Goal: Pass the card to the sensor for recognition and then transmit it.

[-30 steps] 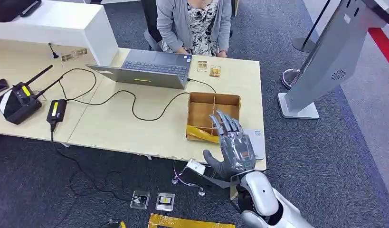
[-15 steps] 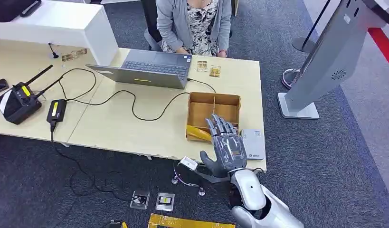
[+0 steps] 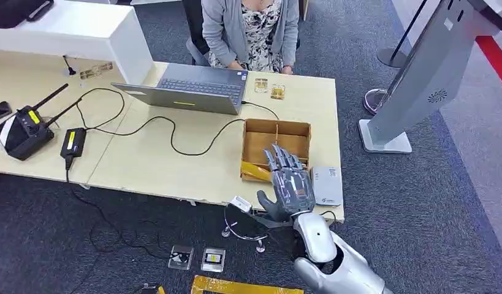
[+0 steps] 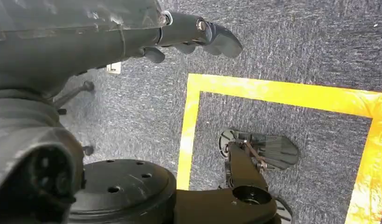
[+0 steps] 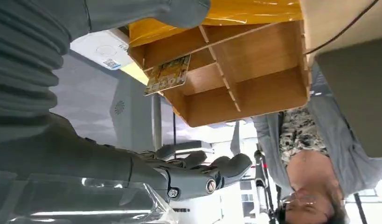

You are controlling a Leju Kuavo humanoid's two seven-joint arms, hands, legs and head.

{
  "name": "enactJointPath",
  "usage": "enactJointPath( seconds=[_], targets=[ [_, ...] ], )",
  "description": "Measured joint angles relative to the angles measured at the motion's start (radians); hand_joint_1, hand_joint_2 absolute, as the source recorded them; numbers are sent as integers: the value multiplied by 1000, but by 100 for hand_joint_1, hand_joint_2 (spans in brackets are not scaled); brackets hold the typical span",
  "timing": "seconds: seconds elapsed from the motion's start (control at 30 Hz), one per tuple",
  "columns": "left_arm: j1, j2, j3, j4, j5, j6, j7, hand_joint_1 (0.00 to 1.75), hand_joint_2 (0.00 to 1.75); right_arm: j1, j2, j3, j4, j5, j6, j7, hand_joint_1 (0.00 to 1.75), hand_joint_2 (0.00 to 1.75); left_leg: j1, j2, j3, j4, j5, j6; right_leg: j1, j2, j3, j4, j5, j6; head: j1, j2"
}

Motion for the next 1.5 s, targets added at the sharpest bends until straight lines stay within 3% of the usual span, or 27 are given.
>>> enactJointPath(
  seconds=[0.9,1.5],
  targets=[
    [-42,-16,-1,0,-48,-14,35,0,0,-122,11,-73,282,32,-40,18,0,175,0,0,0,0,0,0,0,0,0,0,0,0,0,0],
    [-57,-16,-2,0,-61,-18,50,0,0,-160,44,-81,416,-3,-97,-48,0,175,0,0,0,0,0,0,0,0,0,0,0,0,0,0]
  ],
)
